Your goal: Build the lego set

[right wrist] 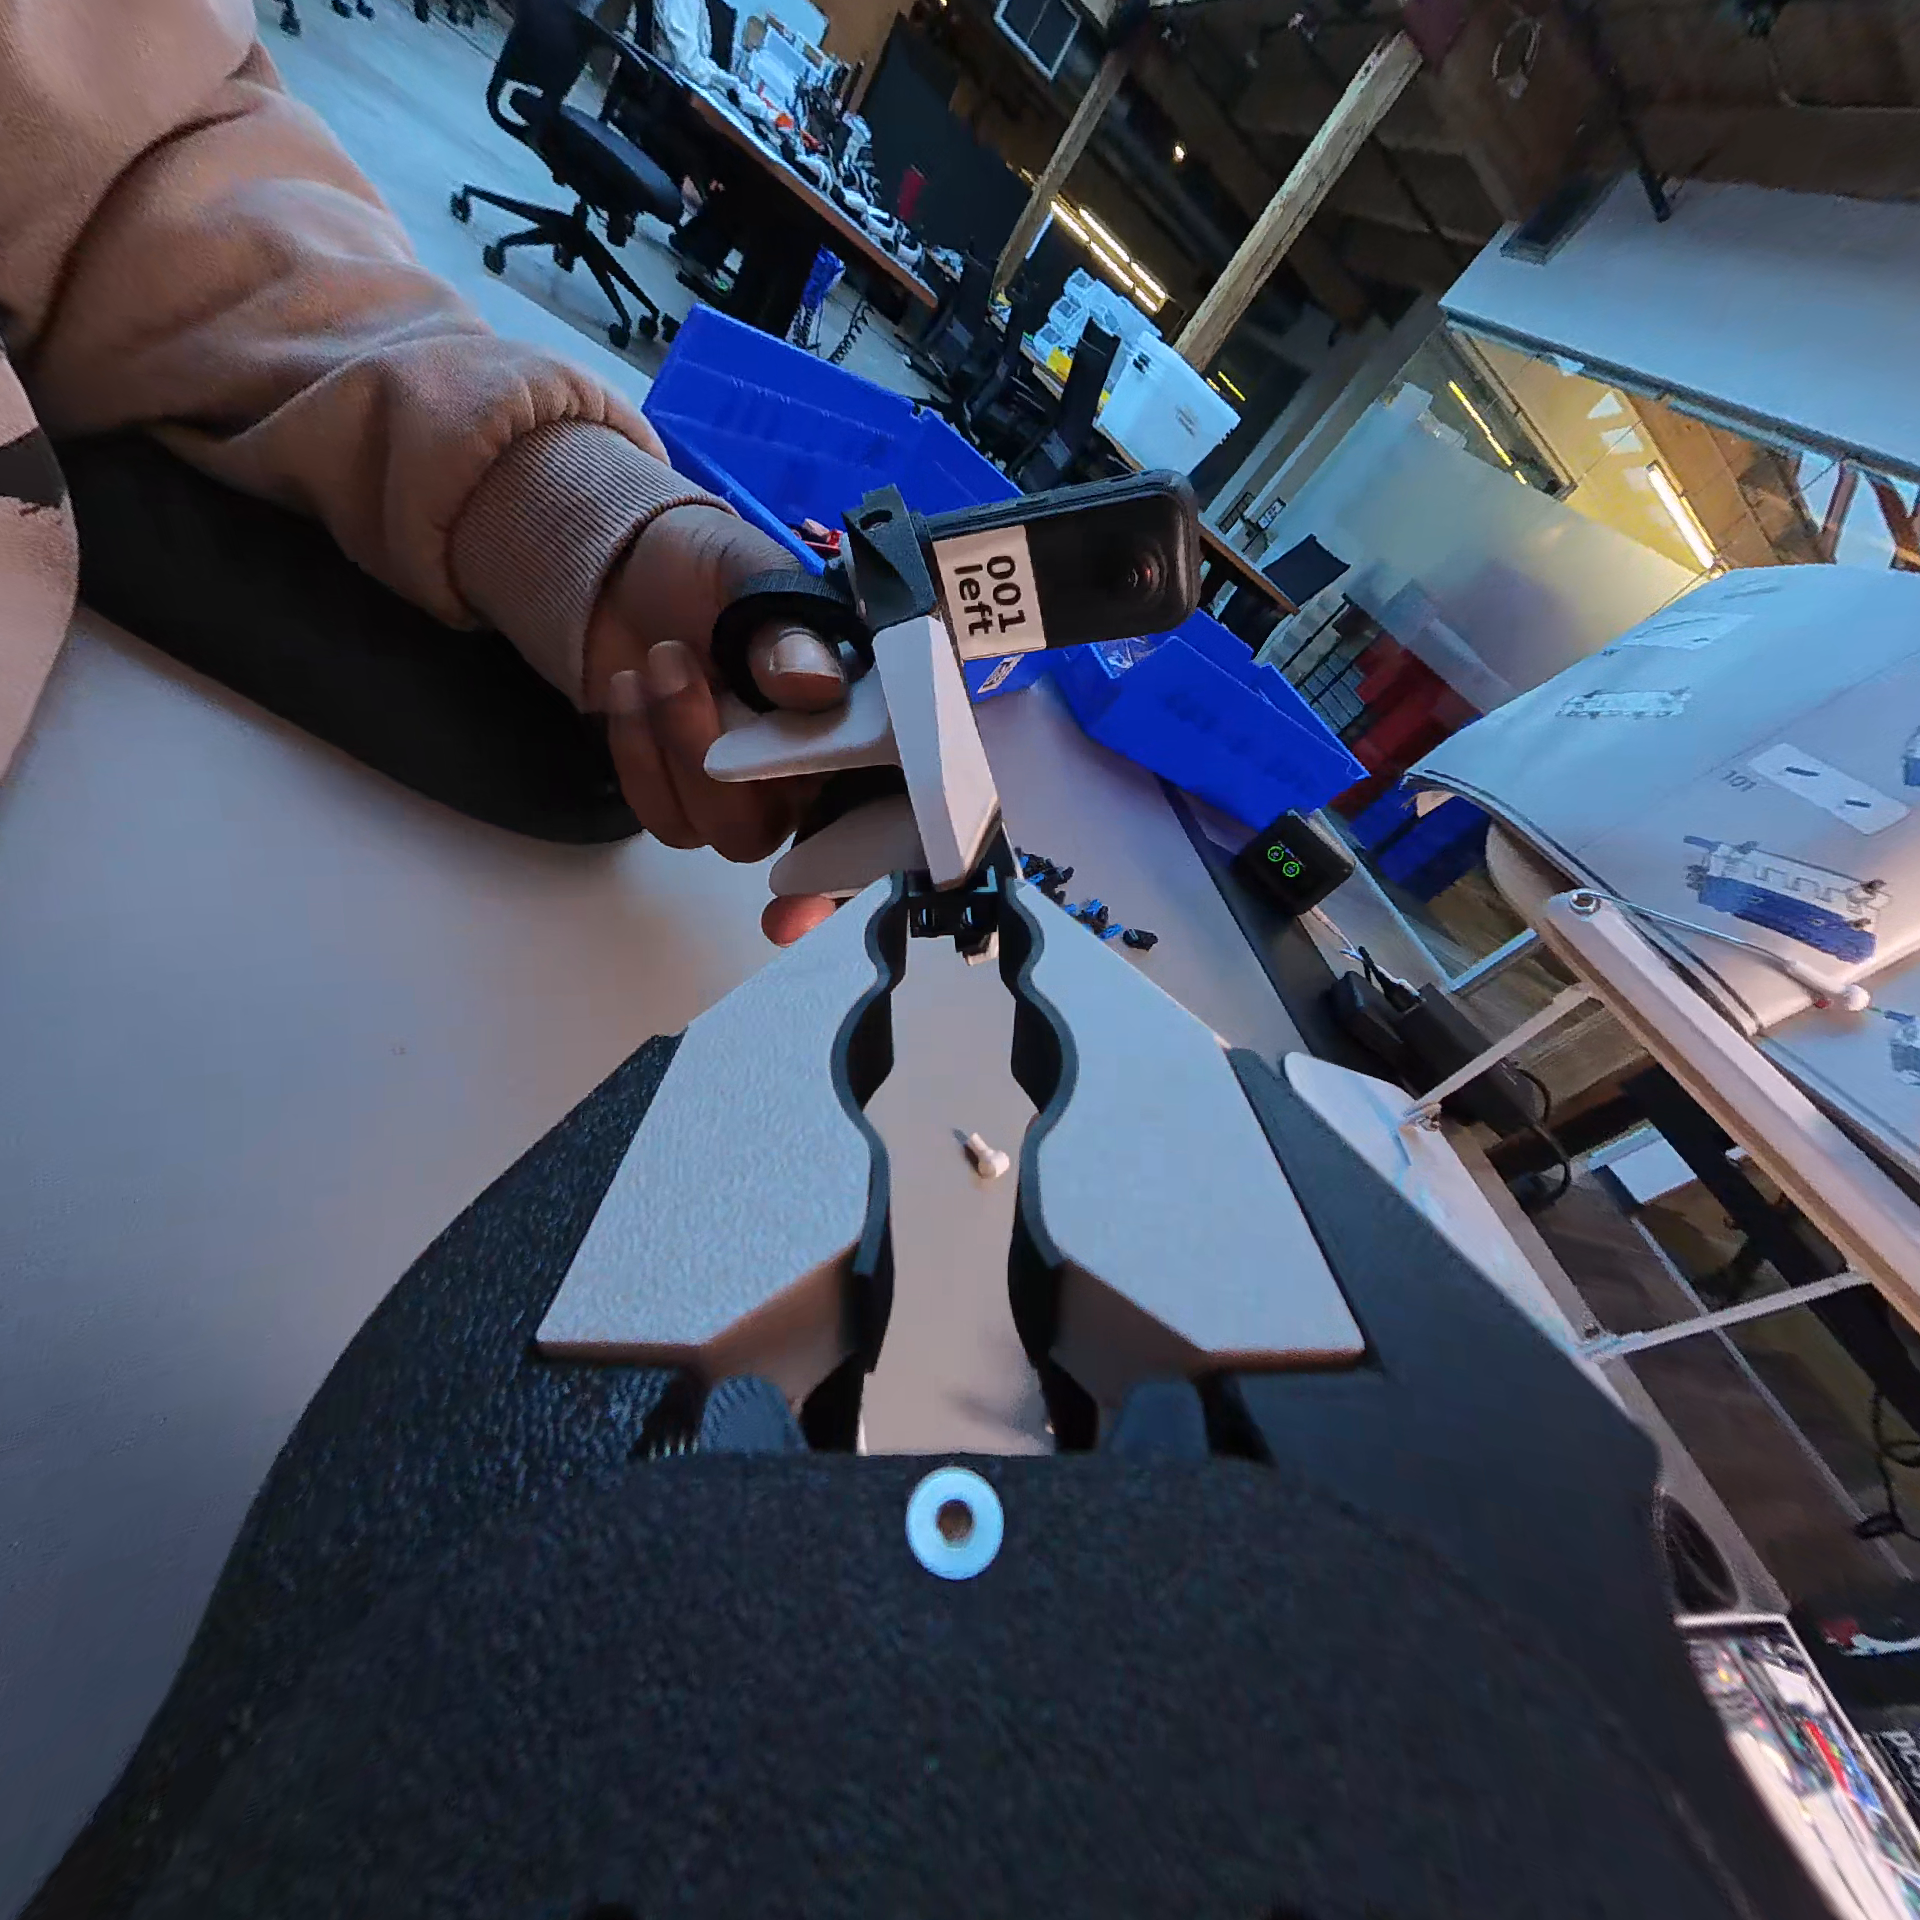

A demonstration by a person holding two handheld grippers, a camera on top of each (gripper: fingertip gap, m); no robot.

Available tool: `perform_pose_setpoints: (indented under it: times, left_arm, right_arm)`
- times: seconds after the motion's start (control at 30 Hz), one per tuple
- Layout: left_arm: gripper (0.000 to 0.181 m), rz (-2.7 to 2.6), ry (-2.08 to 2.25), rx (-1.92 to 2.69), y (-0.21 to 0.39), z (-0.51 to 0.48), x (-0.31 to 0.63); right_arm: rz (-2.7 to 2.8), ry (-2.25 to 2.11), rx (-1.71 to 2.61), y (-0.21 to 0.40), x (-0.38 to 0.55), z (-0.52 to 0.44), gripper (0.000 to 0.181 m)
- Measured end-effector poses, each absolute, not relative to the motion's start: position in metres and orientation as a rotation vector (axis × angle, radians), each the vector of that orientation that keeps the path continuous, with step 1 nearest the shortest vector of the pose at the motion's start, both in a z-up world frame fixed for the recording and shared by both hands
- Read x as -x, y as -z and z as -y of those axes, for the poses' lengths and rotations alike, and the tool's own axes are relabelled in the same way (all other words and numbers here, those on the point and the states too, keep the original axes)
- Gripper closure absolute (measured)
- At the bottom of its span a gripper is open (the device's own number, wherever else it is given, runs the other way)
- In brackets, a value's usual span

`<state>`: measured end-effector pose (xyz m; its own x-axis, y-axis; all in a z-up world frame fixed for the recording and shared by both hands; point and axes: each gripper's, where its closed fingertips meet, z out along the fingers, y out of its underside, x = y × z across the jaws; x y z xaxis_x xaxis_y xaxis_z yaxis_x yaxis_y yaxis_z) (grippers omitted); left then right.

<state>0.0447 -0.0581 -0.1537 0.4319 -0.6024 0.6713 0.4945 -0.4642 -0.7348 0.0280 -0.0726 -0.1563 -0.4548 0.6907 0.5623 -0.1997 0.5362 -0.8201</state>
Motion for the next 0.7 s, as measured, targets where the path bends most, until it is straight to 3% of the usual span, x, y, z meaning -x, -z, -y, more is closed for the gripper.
perform_pose_setpoints:
  times: [0.43,0.57,0.7]
  left_arm:
    - [0.172,0.006,1.431,1.585,0.154,0.059,-0.042]
    - [0.153,-0.131,1.19,1.575,0.145,0.059,-0.037]
    - [0.155,-0.315,0.82,1.598,0.143,0.061,-0.034]
  right_arm:
    - [1.782,-1.191,0.452,0.155,-0.032,0.071,0.168]
    - [1.725,-1.552,0.723,0.143,-0.03,0.062,0.168]
    - [1.729,-1.858,0.944,0.141,-0.03,0.061,0.168]
